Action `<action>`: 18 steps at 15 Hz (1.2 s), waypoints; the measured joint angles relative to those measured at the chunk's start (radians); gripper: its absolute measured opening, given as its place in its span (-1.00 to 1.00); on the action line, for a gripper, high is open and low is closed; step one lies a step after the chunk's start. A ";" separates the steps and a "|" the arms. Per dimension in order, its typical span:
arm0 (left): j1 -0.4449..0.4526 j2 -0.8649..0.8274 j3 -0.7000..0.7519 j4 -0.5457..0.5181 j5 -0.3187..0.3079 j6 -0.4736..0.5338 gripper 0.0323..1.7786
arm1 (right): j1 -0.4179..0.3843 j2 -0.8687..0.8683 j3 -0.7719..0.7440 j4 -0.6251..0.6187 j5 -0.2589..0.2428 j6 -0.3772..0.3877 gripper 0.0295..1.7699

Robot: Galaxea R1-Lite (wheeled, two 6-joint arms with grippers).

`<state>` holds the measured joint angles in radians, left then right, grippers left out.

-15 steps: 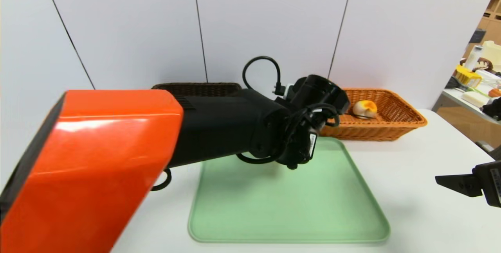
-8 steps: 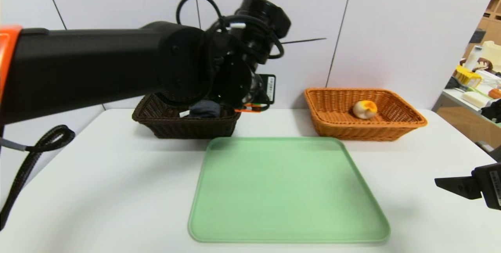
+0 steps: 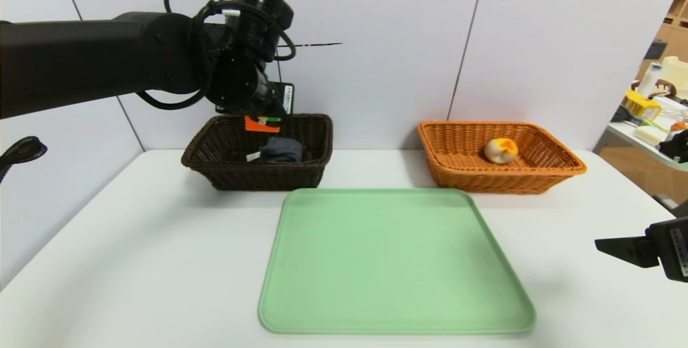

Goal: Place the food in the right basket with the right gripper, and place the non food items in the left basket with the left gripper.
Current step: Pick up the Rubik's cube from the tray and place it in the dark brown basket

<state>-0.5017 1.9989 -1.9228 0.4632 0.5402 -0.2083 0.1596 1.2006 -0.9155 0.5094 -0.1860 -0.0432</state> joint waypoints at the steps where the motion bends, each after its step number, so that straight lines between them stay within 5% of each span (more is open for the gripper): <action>1: 0.025 0.009 0.001 0.000 0.000 0.009 0.07 | 0.001 0.004 0.000 0.000 0.000 0.000 0.92; 15: 0.095 0.130 -0.036 -0.009 -0.001 0.009 0.07 | 0.001 0.027 0.004 0.000 0.012 -0.001 0.92; 18: 0.097 0.144 -0.039 -0.056 -0.001 0.015 0.34 | 0.001 0.039 0.003 -0.001 0.014 0.000 0.92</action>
<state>-0.4049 2.1426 -1.9617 0.4070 0.5387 -0.1932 0.1606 1.2396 -0.9121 0.5079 -0.1721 -0.0436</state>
